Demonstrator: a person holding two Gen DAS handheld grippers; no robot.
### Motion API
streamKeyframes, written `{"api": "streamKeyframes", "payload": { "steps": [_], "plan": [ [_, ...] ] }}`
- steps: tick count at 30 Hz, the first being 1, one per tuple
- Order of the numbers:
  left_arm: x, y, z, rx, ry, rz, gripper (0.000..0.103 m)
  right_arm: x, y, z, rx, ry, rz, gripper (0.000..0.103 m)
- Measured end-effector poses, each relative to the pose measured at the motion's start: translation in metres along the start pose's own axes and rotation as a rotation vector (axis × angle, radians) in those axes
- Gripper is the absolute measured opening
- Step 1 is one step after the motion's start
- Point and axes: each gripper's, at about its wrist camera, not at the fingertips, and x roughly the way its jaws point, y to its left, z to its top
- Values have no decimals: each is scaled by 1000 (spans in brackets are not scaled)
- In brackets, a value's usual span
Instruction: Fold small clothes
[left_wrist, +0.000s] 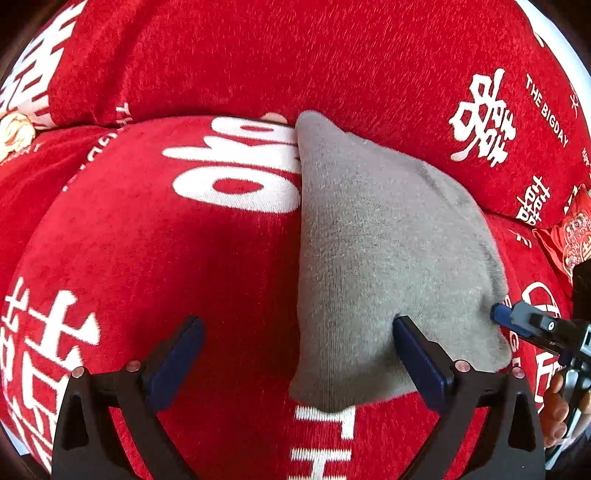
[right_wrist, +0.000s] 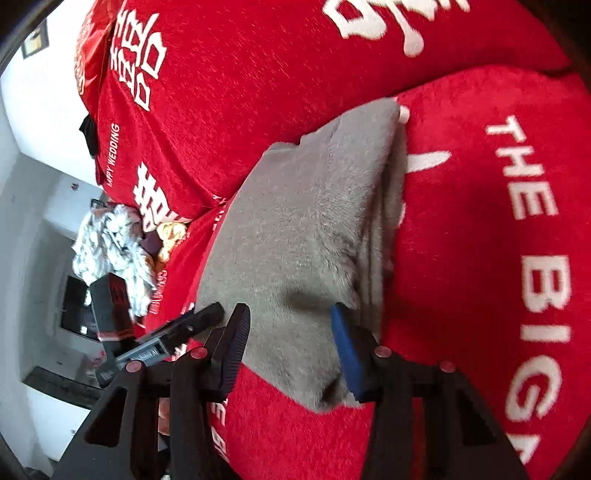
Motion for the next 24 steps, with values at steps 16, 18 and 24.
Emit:
{"api": "streamKeyframes", "payload": {
  "steps": [16,18,24],
  "plan": [
    [-8,25,-16,1,40,-24,101,-16,9,-47,-91,-43,-333,72],
    [-21,36,-8,-3,15,-38,101,-39,0,-44,-63,-92,-355,73],
    [-5,35,45,-16,71,-175,101,-71,-15,1,57,-210,-295,79]
  ]
}}
